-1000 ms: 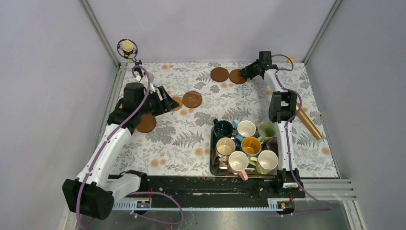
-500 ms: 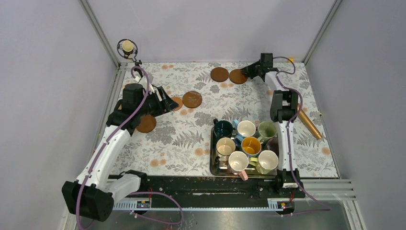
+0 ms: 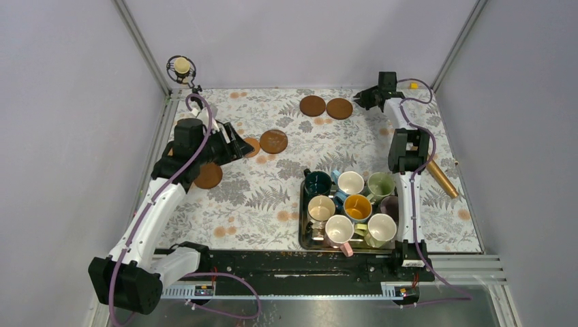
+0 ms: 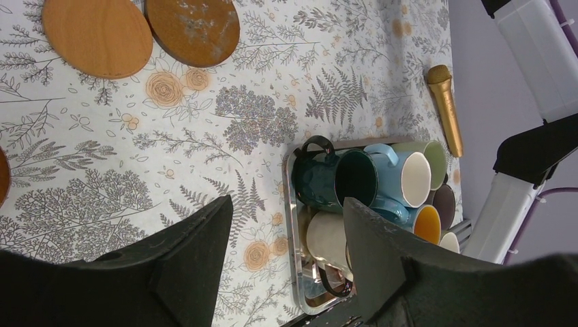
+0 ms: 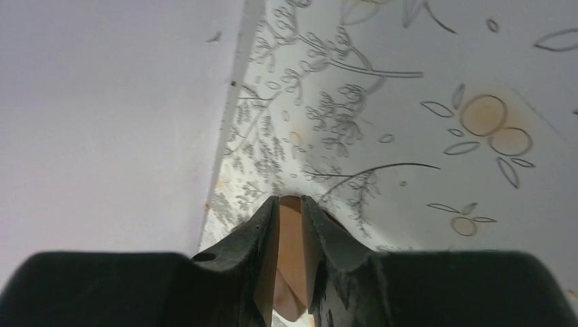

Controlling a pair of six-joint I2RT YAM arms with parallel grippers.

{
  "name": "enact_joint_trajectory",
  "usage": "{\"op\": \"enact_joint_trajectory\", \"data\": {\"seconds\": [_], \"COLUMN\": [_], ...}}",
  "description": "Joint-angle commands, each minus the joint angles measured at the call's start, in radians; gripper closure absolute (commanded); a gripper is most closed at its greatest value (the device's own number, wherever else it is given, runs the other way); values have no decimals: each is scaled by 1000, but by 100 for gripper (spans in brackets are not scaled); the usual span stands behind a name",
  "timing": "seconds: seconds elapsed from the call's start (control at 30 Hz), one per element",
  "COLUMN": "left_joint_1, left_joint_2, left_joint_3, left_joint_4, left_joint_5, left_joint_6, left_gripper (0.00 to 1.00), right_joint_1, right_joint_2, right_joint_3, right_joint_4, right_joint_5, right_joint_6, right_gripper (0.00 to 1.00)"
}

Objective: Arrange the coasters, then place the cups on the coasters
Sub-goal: Move the coaster to the center of the board.

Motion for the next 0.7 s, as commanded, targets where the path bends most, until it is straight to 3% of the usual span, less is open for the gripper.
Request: {"op": "enact_joint_trajectory", "data": {"seconds": [0.0,0.67], "left_joint_1": [7,10], "left_joint_2": [0,-20], "left_joint_3": [16,6], "left_joint_4": [72,73], "left_joint_5": [31,31], "left_joint_6": [-6,-15], "left_gripper": [38,38], "right_joint_1": [17,62], "right_joint_2": [-31,-24], "right_joint_3": [6,15], "right_joint_4": [-79,-108], "right_joint_5": [17,-53], "right_joint_6": [-44,-103], "right_gripper": [74,75]}}
